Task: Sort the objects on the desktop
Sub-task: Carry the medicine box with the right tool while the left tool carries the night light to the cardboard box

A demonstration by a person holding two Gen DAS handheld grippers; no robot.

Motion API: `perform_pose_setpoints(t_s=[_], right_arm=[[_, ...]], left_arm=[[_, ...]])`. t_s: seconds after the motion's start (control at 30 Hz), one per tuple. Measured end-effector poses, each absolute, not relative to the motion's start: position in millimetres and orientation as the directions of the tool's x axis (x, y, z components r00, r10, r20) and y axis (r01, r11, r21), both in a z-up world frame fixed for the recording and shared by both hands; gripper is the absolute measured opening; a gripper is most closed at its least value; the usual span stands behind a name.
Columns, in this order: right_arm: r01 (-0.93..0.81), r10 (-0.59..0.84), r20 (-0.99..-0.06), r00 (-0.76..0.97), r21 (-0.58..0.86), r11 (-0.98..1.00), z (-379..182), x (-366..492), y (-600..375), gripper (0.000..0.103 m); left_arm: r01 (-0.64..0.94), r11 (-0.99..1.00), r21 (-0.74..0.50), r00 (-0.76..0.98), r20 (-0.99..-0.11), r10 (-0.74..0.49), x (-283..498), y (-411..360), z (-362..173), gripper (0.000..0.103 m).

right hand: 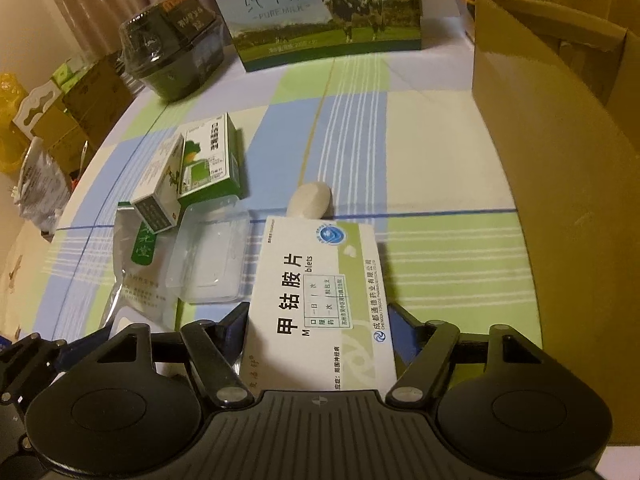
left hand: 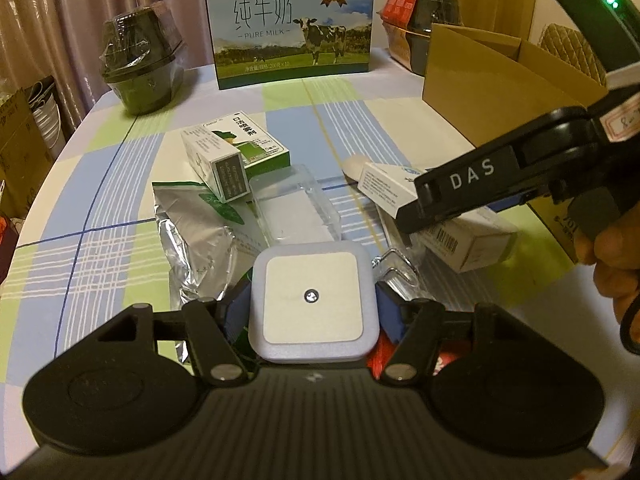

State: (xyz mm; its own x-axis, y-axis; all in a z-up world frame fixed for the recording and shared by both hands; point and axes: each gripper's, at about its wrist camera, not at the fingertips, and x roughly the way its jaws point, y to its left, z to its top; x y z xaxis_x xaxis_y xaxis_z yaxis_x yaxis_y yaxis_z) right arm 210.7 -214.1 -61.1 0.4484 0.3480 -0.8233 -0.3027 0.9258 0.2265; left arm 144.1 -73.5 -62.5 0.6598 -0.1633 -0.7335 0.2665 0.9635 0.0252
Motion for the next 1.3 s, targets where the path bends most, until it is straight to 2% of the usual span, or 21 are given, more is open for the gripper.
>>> perform_pose_setpoints(t_s=[0.2, 0.8, 1.07, 1.3], right_arm=[[-0.31, 0.331, -0.778, 0.534, 0.183, 0.933, -46.9, 199.4, -217.8, 0.068], [-0.287, 0.343, -0.67, 0.659, 0.198, 0.937, 14.3, 170.7, -251.0, 0.068], [-0.21, 0.263, -0.597, 0.758, 0.158, 0.965, 73.4, 162.8, -318.3, 0.068], [-0.098, 0.148, -0.61, 0.778, 0.115, 0.989, 87.9, 171.4, -397.7, 0.068]], left_arm=[[0.269, 0.962, 0.045, 0.675, -0.722, -0.155, 138.0, -74.3, -55.7, 0.061], [0.291, 0.955, 0.063, 0.738, -0.649, -0.182, 127.4, -91.2, 9.9, 0.061], [0.368, 0.929, 0.032, 0.747, -0.605, -0.275, 125.2, -140.4, 46.1, 0.061], [0.464, 0.886, -0.016, 0.721, -0.574, -0.388, 134.1, -210.7, 69.4, 0.061]])
